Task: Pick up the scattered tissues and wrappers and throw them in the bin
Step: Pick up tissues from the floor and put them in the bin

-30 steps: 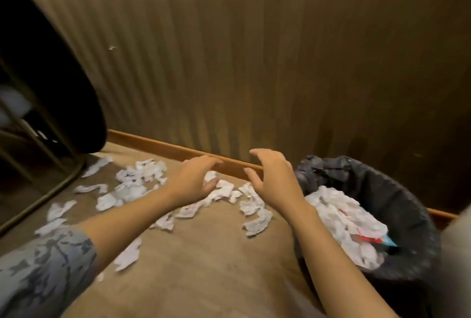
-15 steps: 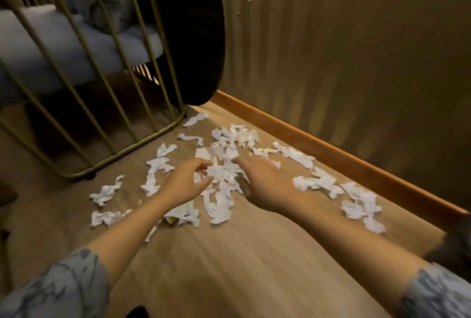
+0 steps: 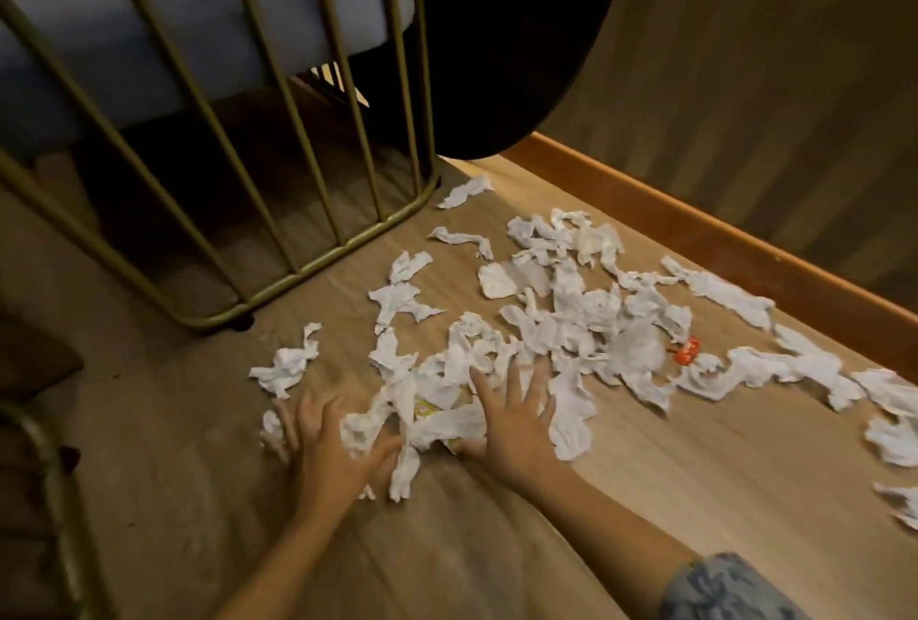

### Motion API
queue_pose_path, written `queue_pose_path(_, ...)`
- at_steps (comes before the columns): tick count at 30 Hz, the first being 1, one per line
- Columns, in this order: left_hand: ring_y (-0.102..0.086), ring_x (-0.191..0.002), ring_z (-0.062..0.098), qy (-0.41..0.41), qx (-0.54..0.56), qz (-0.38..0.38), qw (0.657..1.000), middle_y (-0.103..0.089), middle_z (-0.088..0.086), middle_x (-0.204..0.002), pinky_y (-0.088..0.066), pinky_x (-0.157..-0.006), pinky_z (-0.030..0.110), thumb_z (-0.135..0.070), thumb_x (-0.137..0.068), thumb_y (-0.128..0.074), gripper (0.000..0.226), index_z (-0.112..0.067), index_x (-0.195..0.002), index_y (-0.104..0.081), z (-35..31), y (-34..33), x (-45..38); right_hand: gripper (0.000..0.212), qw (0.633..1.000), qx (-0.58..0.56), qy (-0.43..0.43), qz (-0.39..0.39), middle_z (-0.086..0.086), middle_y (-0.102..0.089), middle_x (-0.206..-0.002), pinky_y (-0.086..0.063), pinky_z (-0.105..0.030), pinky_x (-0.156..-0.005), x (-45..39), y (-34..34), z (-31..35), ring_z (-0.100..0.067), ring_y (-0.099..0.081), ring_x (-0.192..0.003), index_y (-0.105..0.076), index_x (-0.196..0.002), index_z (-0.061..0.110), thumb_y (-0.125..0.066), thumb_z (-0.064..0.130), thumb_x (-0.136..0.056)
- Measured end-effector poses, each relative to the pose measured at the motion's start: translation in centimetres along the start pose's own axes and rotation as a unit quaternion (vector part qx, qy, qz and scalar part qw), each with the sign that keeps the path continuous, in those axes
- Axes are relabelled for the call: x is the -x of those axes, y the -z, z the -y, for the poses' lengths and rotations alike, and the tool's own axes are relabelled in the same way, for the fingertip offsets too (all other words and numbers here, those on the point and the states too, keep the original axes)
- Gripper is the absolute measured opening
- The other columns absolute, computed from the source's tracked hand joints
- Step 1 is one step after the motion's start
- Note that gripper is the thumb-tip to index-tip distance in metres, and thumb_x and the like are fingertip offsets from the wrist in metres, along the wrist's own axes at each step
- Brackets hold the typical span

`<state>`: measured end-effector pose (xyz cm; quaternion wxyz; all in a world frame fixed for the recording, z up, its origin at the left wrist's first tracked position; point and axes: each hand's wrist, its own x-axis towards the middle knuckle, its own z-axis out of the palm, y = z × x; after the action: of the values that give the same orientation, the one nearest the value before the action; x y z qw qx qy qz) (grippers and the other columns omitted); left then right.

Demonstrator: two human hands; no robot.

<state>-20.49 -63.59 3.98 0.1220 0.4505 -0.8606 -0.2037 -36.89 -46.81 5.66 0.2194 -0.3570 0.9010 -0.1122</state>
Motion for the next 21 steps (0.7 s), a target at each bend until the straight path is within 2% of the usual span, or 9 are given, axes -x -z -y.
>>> queue_pose_path(1,0.009,-0.147,0.034,0.0,-0.018,0.002,1.0,-0.021,0.015,-0.156,0.018,-0.113,0.046,-0.086,-0.044,-0.066,0.107,-0.024,-0.13,-0.051,1.5,-0.4,0.0,0.099,1.0,0.02,0.013,0.001,-0.016,0.026,-0.157,0.007,-0.067,-0.11,-0.5,-1.3,0.3,-0.046,0.03,-0.139,0.009,-0.15,0.043,-0.056,0.07,-0.08)
queue_pose_path(3,0.017,-0.146,0.036,0.013,-0.037,0.027,0.999,-0.008,0.016,-0.16,0.023,-0.109,0.054,-0.099,-0.033,-0.05,0.131,-0.023,-0.14,-0.042,3.9,-1.1,0.0,0.1,0.997,0.051,0.059,0.001,-0.013,0.037,-0.153,0.012,-0.065,-0.11,-1.5,-3.2,0.9,-0.043,0.035,-0.137,0.015,-0.149,0.043,-0.051,0.074,-0.08)
queue_pose_path(7,-0.005,-0.147,0.038,0.033,-0.001,0.094,0.995,-0.017,0.017,-0.159,-0.007,-0.116,0.062,-0.105,-0.029,-0.036,0.143,-0.02,-0.144,-0.031,5.6,-2.7,-0.3,0.087,0.99,0.062,0.12,-0.041,-0.007,0.031,-0.155,0.02,-0.056,-0.11,-3.3,-5.5,1.1,-0.036,0.035,-0.14,0.0,-0.153,0.04,-0.032,0.08,-0.083)
queue_pose_path(10,-0.009,-0.148,0.035,-0.042,0.018,0.114,0.992,-0.026,0.015,-0.156,-0.014,-0.117,0.057,-0.102,-0.035,-0.047,0.139,-0.019,-0.145,-0.029,4.8,-3.8,-0.2,0.071,0.99,0.02,0.135,-0.044,-0.003,0.011,-0.162,0.007,-0.044,-0.115,-3.4,-7.1,0.3,-0.028,0.02,-0.147,-0.022,-0.152,0.035,-0.025,0.071,-0.091)
queue_pose_path(12,-0.013,-0.148,0.032,-0.129,0.049,0.109,0.984,-0.025,0.015,-0.156,-0.02,-0.116,0.05,-0.093,-0.046,-0.06,0.126,-0.023,-0.147,-0.03,3.7,-4.6,0.0,0.056,0.983,-0.038,0.163,-0.082,-0.009,-0.027,-0.158,-0.016,-0.045,-0.118,-2.9,-7.8,0.0,-0.027,-0.011,-0.147,-0.046,-0.141,0.022,-0.039,0.052,-0.094)
queue_pose_path(13,-0.017,-0.148,0.03,-0.161,0.079,0.107,0.978,-0.025,0.012,-0.157,-0.024,-0.116,0.045,-0.084,-0.056,-0.066,0.112,-0.027,-0.147,-0.034,3.1,-5.0,0.2,0.047,0.976,-0.067,0.173,-0.112,-0.009,-0.043,-0.146,-0.03,-0.045,-0.115,-2.6,-8.1,-0.1,-0.027,-0.028,-0.139,-0.054,-0.131,0.016,-0.047,0.042,-0.093)
queue_pose_path(15,-0.027,-0.144,0.023,-0.188,0.14,0.096,0.968,-0.03,0.003,-0.154,-0.035,-0.111,0.04,-0.055,-0.079,-0.069,0.072,-0.034,-0.142,-0.042,2.5,-6.0,0.7,0.027,0.963,-0.116,0.178,-0.166,-0.006,-0.054,-0.12,-0.043,-0.035,-0.096,-1.6,-8.6,-0.1,-0.022,-0.047,-0.113,-0.059,-0.11,0.013,-0.058,0.03,-0.09)
queue_pose_path(18,-0.045,-0.125,0.014,-0.154,0.186,0.068,0.968,-0.048,-0.005,-0.131,-0.047,-0.099,0.037,-0.025,-0.085,-0.056,0.044,-0.041,-0.126,-0.056,2.6,-6.6,1.5,0.014,0.952,-0.166,0.158,-0.203,-0.001,-0.054,-0.087,-0.036,-0.024,-0.072,0.1,-9.3,0.0,-0.013,-0.046,-0.084,-0.058,-0.079,0.012,-0.063,0.025,-0.085)
queue_pose_path(21,-0.06,-0.097,0.017,-0.076,0.22,0.025,0.972,-0.056,-0.001,-0.107,-0.05,-0.079,0.013,-0.006,-0.082,-0.071,0.03,-0.024,-0.106,-0.07,2.8,-6.1,1.2,0.02,0.941,-0.232,0.102,-0.225,0.001,-0.047,-0.078,-0.029,-0.013,-0.062,1.0,-8.5,-0.3,-0.006,-0.041,-0.072,-0.052,-0.064,0.009,-0.057,0.023,-0.076)
